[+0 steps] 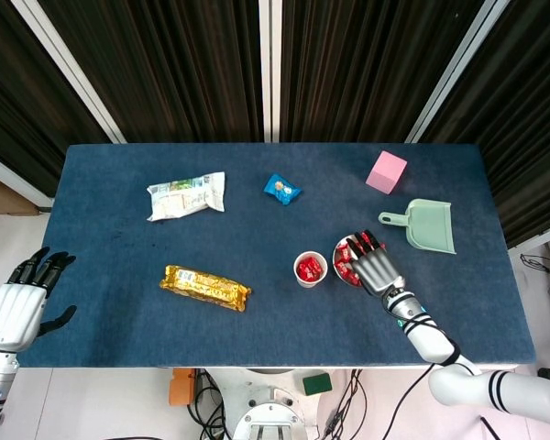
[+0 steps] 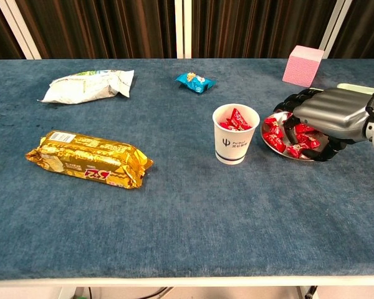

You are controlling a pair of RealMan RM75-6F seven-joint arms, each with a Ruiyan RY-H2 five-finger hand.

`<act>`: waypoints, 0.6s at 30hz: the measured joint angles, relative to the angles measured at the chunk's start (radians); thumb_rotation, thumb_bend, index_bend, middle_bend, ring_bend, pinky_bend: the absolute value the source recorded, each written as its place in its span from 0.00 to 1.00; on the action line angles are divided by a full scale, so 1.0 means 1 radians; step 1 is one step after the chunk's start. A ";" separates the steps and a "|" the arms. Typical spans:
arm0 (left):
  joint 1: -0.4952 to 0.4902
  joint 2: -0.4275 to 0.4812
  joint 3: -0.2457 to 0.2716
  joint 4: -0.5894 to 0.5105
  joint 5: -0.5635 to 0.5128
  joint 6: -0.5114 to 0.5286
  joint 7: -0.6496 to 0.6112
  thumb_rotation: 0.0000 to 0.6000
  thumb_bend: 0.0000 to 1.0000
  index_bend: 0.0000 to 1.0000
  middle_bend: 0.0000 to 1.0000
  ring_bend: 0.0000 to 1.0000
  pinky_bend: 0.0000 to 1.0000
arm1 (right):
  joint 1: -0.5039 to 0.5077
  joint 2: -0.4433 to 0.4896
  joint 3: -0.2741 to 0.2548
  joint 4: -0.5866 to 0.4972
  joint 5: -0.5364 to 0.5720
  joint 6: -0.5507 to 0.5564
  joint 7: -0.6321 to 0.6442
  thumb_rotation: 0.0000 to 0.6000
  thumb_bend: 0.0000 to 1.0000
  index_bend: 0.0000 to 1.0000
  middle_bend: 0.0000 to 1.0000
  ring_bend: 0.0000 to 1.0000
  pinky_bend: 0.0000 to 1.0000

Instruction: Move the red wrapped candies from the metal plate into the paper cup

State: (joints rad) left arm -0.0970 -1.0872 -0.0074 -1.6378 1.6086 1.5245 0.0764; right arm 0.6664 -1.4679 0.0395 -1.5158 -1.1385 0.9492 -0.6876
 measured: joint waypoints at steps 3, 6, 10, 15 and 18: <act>0.000 0.000 0.000 0.000 0.000 0.000 0.000 1.00 0.18 0.18 0.15 0.06 0.20 | -0.004 0.007 0.003 -0.006 -0.018 0.019 0.018 1.00 0.48 0.67 0.06 0.00 0.00; 0.000 0.000 0.000 0.000 0.000 0.001 0.001 1.00 0.18 0.18 0.15 0.06 0.20 | -0.010 0.021 0.011 -0.025 -0.046 0.049 0.044 1.00 0.48 0.68 0.07 0.00 0.00; 0.001 -0.001 0.000 -0.001 0.002 0.002 0.002 1.00 0.18 0.18 0.15 0.06 0.20 | -0.014 0.050 0.031 -0.070 -0.094 0.090 0.086 1.00 0.48 0.69 0.07 0.00 0.00; 0.001 -0.002 0.000 -0.002 0.003 0.004 0.006 1.00 0.18 0.18 0.15 0.06 0.20 | -0.007 0.073 0.063 -0.129 -0.161 0.131 0.126 1.00 0.48 0.69 0.07 0.00 0.00; 0.003 -0.002 0.000 -0.002 0.004 0.008 0.006 1.00 0.18 0.18 0.15 0.06 0.20 | 0.003 0.068 0.076 -0.145 -0.195 0.140 0.143 1.00 0.48 0.70 0.07 0.00 0.00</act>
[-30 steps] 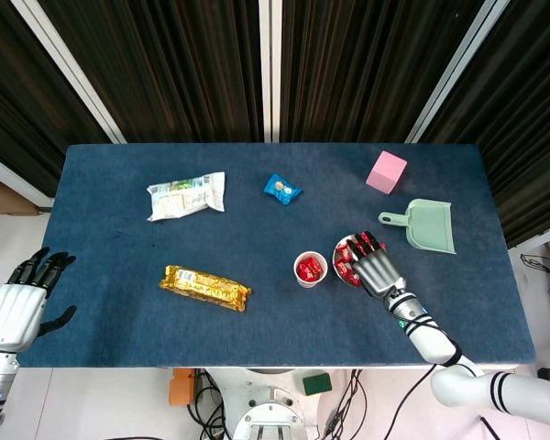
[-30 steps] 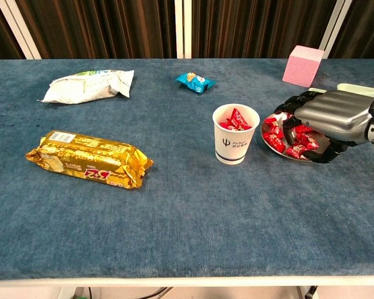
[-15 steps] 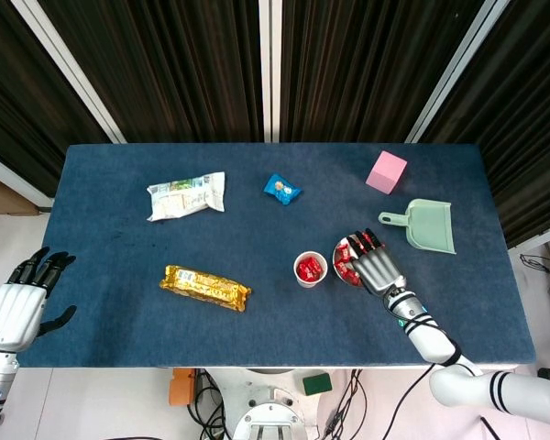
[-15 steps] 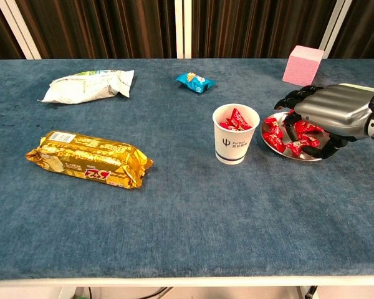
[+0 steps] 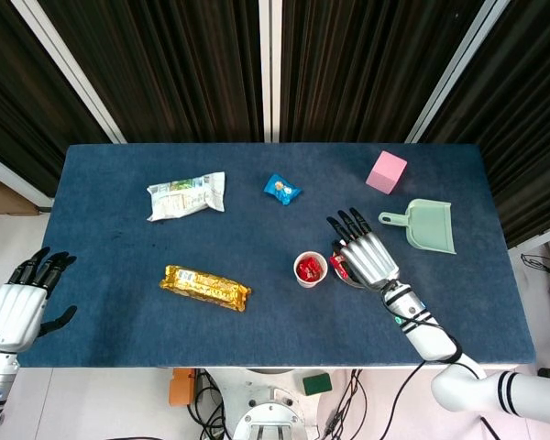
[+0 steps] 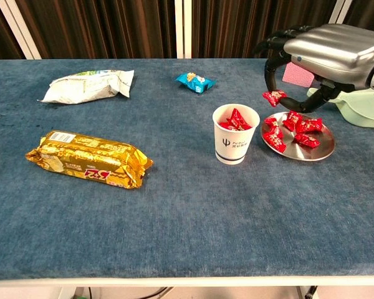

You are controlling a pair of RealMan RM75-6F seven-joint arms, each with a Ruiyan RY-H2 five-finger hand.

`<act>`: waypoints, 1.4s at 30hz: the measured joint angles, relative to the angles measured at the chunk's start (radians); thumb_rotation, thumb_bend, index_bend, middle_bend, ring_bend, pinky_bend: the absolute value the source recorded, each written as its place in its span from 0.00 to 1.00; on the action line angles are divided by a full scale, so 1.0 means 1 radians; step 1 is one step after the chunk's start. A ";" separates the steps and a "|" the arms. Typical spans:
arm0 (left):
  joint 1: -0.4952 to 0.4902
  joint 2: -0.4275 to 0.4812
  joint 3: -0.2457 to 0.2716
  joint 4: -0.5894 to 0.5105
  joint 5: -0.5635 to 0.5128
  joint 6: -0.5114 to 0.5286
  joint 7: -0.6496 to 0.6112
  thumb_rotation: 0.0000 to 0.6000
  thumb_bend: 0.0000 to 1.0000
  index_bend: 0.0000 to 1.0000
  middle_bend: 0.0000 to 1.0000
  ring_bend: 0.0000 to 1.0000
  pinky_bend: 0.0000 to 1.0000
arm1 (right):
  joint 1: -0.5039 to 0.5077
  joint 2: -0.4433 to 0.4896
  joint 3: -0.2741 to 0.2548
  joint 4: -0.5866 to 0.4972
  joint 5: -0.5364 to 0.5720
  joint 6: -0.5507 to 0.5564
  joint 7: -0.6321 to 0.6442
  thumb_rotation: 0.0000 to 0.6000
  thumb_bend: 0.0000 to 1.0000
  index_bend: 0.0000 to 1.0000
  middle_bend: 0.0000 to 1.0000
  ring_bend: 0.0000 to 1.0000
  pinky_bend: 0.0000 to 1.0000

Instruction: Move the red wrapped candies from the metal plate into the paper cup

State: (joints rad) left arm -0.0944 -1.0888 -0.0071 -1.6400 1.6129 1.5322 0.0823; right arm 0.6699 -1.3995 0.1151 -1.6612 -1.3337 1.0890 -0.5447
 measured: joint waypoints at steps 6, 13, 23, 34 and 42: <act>0.002 0.001 0.000 0.003 0.001 0.003 -0.004 1.00 0.18 0.18 0.15 0.06 0.20 | 0.027 -0.058 0.004 0.011 -0.044 -0.010 0.021 1.00 0.45 0.69 0.07 0.00 0.00; 0.004 0.002 0.000 0.004 0.002 0.007 -0.010 1.00 0.18 0.18 0.15 0.06 0.20 | 0.044 -0.088 -0.004 0.025 -0.041 -0.039 -0.003 1.00 0.36 0.30 0.04 0.00 0.00; 0.004 0.003 0.002 0.004 0.006 0.006 -0.009 1.00 0.18 0.18 0.15 0.06 0.20 | 0.008 -0.046 -0.022 0.001 -0.057 0.007 -0.004 1.00 0.36 0.14 0.04 0.00 0.00; 0.002 0.000 0.005 0.000 0.012 0.003 0.001 1.00 0.18 0.18 0.15 0.06 0.20 | -0.043 0.068 -0.046 -0.023 0.109 -0.019 -0.076 1.00 0.34 0.21 0.03 0.00 0.00; -0.001 -0.001 0.004 -0.001 0.008 -0.003 0.005 1.00 0.18 0.18 0.15 0.06 0.20 | -0.022 0.090 -0.054 -0.045 0.312 -0.083 -0.223 1.00 0.33 0.33 0.03 0.00 0.00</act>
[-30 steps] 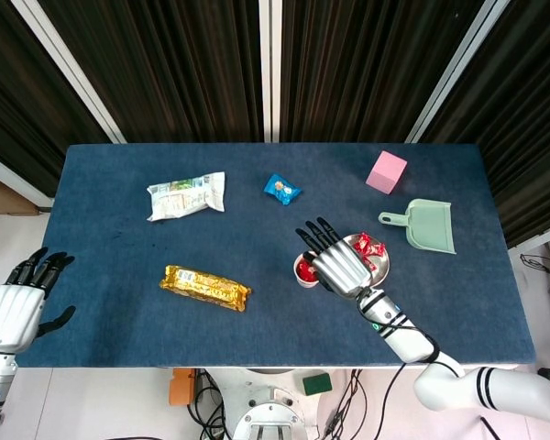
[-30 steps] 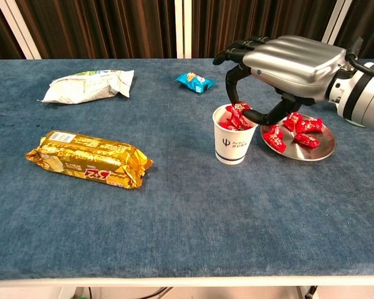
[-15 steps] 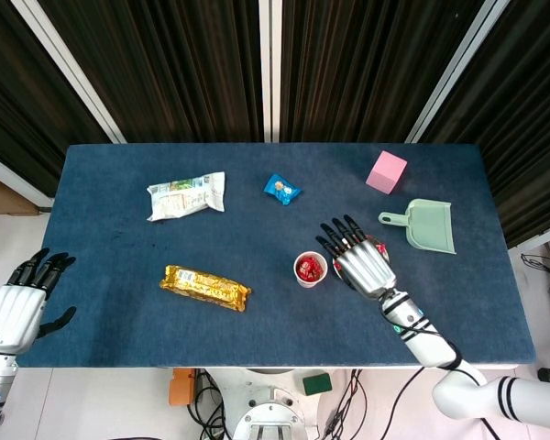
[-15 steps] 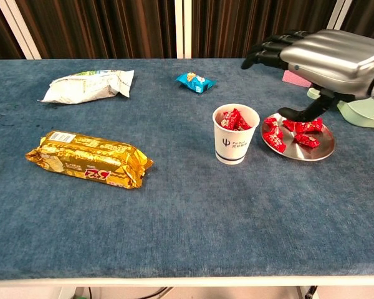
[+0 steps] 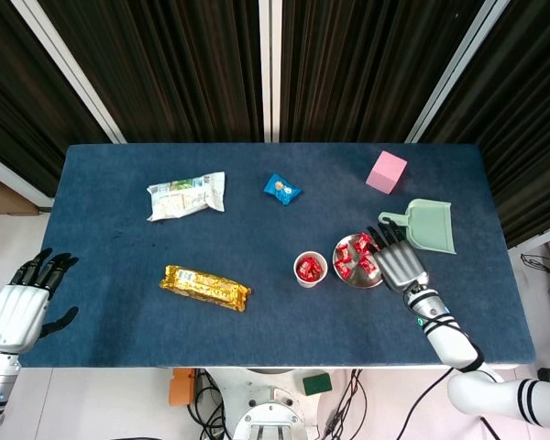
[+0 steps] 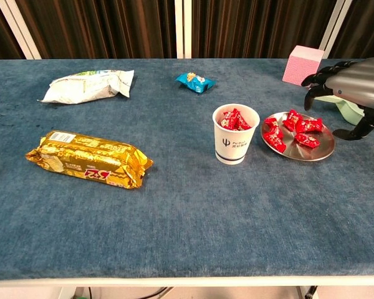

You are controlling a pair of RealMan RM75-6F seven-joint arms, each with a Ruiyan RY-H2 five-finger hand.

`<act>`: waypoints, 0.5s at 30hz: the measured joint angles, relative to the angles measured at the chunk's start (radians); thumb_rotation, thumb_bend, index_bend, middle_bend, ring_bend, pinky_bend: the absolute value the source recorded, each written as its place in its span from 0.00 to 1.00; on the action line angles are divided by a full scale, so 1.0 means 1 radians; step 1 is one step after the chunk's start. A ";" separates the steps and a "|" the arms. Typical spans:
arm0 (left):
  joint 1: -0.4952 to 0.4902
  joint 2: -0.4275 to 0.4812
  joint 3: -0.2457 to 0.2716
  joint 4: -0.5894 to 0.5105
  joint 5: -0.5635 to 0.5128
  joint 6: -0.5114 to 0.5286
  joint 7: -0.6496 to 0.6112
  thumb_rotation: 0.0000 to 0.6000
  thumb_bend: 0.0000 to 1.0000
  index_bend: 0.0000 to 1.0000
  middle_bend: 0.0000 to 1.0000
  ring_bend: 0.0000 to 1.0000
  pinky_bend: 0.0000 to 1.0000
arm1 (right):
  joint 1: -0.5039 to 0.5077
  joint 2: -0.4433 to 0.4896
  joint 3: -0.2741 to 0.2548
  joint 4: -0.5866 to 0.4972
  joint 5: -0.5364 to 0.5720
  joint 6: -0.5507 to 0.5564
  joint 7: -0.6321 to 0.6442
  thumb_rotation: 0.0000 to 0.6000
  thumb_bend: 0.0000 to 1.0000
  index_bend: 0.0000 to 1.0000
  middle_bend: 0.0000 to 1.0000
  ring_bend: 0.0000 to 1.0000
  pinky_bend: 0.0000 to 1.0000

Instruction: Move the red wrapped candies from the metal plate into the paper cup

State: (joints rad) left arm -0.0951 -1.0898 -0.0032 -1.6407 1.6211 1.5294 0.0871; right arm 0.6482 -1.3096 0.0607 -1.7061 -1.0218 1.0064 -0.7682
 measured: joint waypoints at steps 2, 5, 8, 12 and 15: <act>0.001 0.000 0.000 0.001 0.000 0.002 -0.002 1.00 0.18 0.18 0.15 0.06 0.20 | 0.009 -0.008 -0.004 0.009 0.034 -0.013 -0.018 1.00 0.33 0.33 0.03 0.00 0.00; 0.001 0.001 -0.001 0.003 -0.001 0.003 -0.005 1.00 0.18 0.18 0.15 0.06 0.20 | 0.020 -0.031 -0.011 0.035 0.057 -0.023 -0.033 1.00 0.33 0.33 0.03 0.00 0.00; 0.001 0.001 -0.001 0.003 -0.001 0.003 -0.005 1.00 0.18 0.18 0.15 0.06 0.20 | 0.026 -0.054 -0.014 0.061 0.054 -0.021 -0.029 1.00 0.33 0.34 0.03 0.00 0.00; 0.001 0.000 -0.001 0.002 -0.001 0.002 -0.003 1.00 0.18 0.18 0.15 0.06 0.20 | 0.032 -0.087 -0.015 0.101 0.040 -0.022 -0.006 1.00 0.33 0.34 0.02 0.00 0.00; 0.001 -0.001 -0.001 0.002 -0.002 0.002 -0.001 1.00 0.18 0.18 0.15 0.06 0.20 | 0.037 -0.109 -0.017 0.125 0.032 -0.025 0.004 1.00 0.33 0.34 0.02 0.00 0.00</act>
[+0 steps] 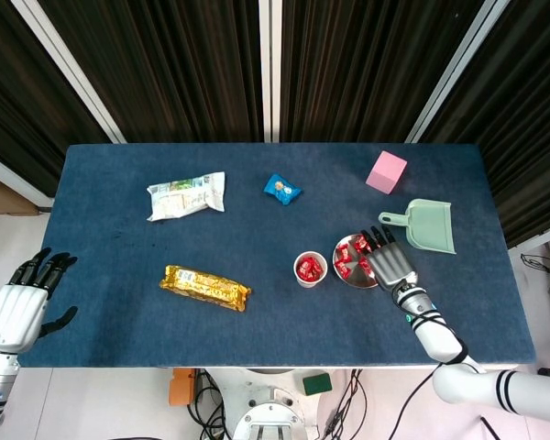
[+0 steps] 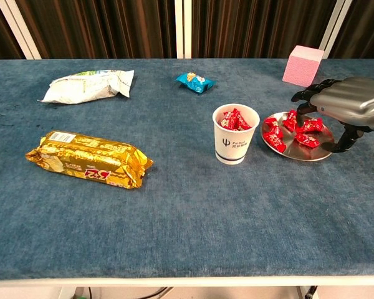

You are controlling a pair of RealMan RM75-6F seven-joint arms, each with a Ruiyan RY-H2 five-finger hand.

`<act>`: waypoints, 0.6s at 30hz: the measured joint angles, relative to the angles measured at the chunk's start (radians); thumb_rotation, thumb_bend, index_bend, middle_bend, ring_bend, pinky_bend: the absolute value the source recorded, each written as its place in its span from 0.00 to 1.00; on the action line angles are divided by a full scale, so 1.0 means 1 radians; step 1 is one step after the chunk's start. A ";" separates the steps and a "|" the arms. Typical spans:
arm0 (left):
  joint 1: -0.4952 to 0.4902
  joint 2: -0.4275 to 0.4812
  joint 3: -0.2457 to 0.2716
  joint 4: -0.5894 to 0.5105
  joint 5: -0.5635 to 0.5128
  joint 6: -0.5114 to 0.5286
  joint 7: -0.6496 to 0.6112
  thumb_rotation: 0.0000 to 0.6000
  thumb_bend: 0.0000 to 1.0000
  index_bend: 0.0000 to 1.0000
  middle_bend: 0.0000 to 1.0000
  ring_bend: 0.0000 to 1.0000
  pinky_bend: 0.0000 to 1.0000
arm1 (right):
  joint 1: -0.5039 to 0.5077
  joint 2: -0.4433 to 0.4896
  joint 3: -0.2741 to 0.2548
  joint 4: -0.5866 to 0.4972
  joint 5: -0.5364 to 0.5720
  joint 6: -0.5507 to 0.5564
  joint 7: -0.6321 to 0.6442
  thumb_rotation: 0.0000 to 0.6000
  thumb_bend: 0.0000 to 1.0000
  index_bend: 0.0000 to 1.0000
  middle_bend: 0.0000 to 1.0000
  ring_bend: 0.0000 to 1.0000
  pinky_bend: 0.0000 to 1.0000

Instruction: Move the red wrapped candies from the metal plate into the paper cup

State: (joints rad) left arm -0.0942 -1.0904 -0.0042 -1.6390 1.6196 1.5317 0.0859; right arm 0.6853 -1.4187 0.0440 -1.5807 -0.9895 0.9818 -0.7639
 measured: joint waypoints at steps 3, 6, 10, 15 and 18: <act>-0.001 0.000 -0.001 0.000 -0.002 -0.002 0.002 1.00 0.18 0.18 0.15 0.06 0.20 | 0.007 -0.017 -0.002 0.020 0.001 -0.004 -0.002 1.00 0.33 0.34 0.02 0.00 0.00; -0.002 0.000 -0.001 0.000 -0.002 -0.004 0.001 1.00 0.18 0.18 0.15 0.06 0.20 | 0.014 -0.028 -0.003 0.031 0.013 -0.009 -0.008 1.00 0.33 0.34 0.02 0.00 0.00; -0.001 0.000 -0.001 0.001 -0.004 -0.003 -0.002 1.00 0.18 0.18 0.15 0.06 0.20 | 0.021 -0.037 -0.003 0.042 0.030 -0.013 -0.015 1.00 0.33 0.34 0.02 0.00 0.00; -0.001 0.001 -0.002 0.002 -0.003 -0.001 -0.005 1.00 0.18 0.18 0.15 0.06 0.20 | 0.030 -0.048 -0.007 0.051 0.045 -0.018 -0.024 1.00 0.34 0.35 0.02 0.00 0.00; 0.000 0.001 -0.002 0.002 -0.005 0.000 -0.005 1.00 0.18 0.18 0.15 0.06 0.20 | 0.031 -0.050 -0.009 0.052 0.046 -0.014 -0.025 1.00 0.35 0.39 0.02 0.00 0.00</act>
State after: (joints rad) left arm -0.0946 -1.0892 -0.0063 -1.6373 1.6150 1.5313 0.0804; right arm 0.7161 -1.4686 0.0351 -1.5292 -0.9431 0.9676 -0.7886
